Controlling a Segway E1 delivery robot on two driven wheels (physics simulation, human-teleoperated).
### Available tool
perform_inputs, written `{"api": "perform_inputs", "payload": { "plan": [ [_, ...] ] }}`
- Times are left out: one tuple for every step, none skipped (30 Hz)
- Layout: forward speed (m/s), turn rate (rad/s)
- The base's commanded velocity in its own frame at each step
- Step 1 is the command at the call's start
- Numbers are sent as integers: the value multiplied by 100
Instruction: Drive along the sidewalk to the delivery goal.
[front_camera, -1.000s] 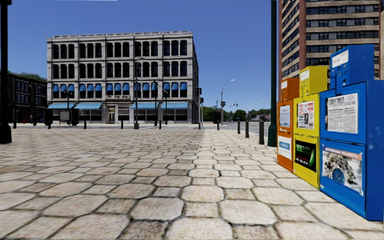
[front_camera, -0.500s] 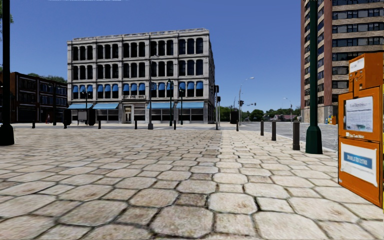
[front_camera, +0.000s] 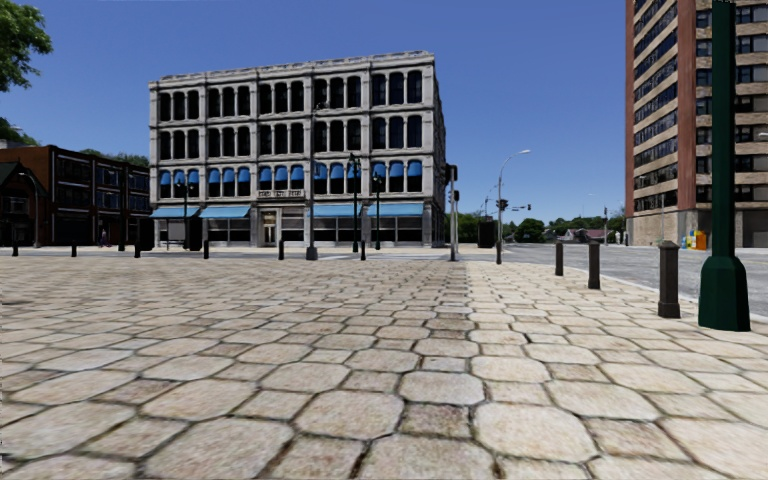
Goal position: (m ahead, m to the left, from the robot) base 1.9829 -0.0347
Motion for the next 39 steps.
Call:
{"api": "perform_inputs", "payload": {
  "plan": [
    [197, 0],
    [197, 0],
    [197, 0],
    [197, 0],
    [197, 0],
    [197, 0],
    [197, 0],
    [197, 0],
    [197, 0],
    [197, 0],
    [197, 0],
    [197, 0],
    [197, 0],
    [197, 0],
    [197, 0],
    [197, 0],
    [197, 0],
    [197, 0],
    [197, 0],
    [197, 0],
    [197, 0],
    [198, 0],
    [196, 0],
    [127, 0],
    [127, 0],
    [42, 0],
    [0, 0],
    [0, 0],
    [0, 0],
    [0, 0],
    [0, 0],
    [0, 0],
    [0, 0],
    [0, 0],
    [0, 0],
    [0, 0],
    [0, 0],
    [0, 0],
    [0, 0]
  ]
}}
